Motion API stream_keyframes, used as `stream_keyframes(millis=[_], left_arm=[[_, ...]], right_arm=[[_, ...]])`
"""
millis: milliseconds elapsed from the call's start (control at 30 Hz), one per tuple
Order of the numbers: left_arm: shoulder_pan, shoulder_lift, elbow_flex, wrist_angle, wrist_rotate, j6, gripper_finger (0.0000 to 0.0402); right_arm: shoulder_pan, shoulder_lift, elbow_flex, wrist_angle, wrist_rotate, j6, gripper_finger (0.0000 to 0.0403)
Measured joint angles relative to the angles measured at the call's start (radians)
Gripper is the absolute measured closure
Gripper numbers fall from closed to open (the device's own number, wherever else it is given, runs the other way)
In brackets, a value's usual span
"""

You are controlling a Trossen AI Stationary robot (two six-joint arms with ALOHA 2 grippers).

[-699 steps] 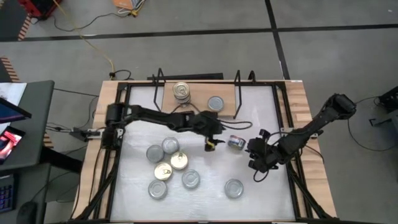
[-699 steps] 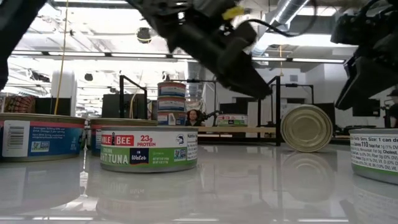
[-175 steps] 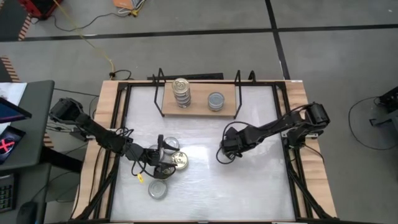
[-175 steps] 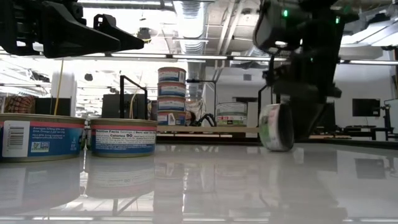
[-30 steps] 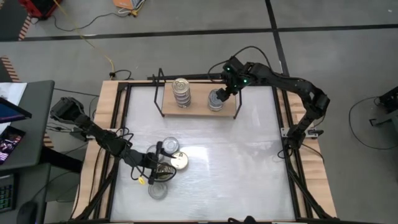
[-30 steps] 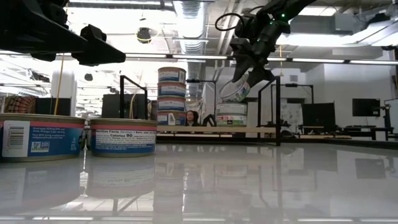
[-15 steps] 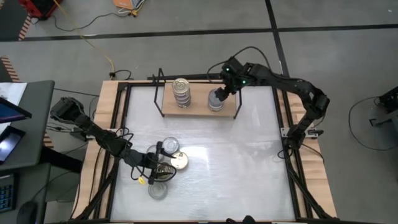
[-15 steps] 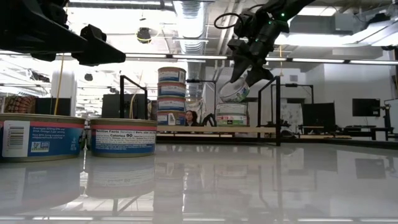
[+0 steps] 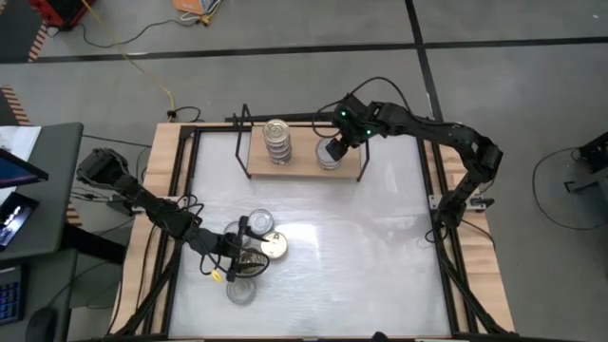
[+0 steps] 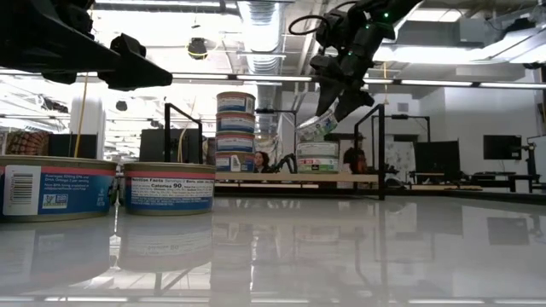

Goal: Stack canned seafood by type on shelf
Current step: Stack the green tuna can on top of the other green tuna can on the shelf, then stack the blue-pink tuna can on top of the other blue-pink tuna can on the shelf

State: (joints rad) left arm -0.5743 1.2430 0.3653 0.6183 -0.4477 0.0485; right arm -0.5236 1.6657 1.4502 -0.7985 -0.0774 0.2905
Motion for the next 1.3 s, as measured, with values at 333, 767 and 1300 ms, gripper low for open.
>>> stream_keyframes(millis=[333, 767, 1300], left_arm=[[0.0, 0.0, 0.0, 0.0, 0.0, 0.0, 0.01], [0.0, 0.0, 0.0, -0.02, -0.001, 0.001, 0.01], [0.0, 0.0, 0.0, -0.031, -0.061, -0.016, 0.01]], right_arm=[[0.0, 0.0, 0.0, -0.007, 0.053, 0.0, 0.0142], [0.169, 0.0, 0.122, -0.111, 0.082, -0.038, 0.0142], [0.591, 0.008, -0.029, 0.228, 0.219, -0.075, 0.0143]])
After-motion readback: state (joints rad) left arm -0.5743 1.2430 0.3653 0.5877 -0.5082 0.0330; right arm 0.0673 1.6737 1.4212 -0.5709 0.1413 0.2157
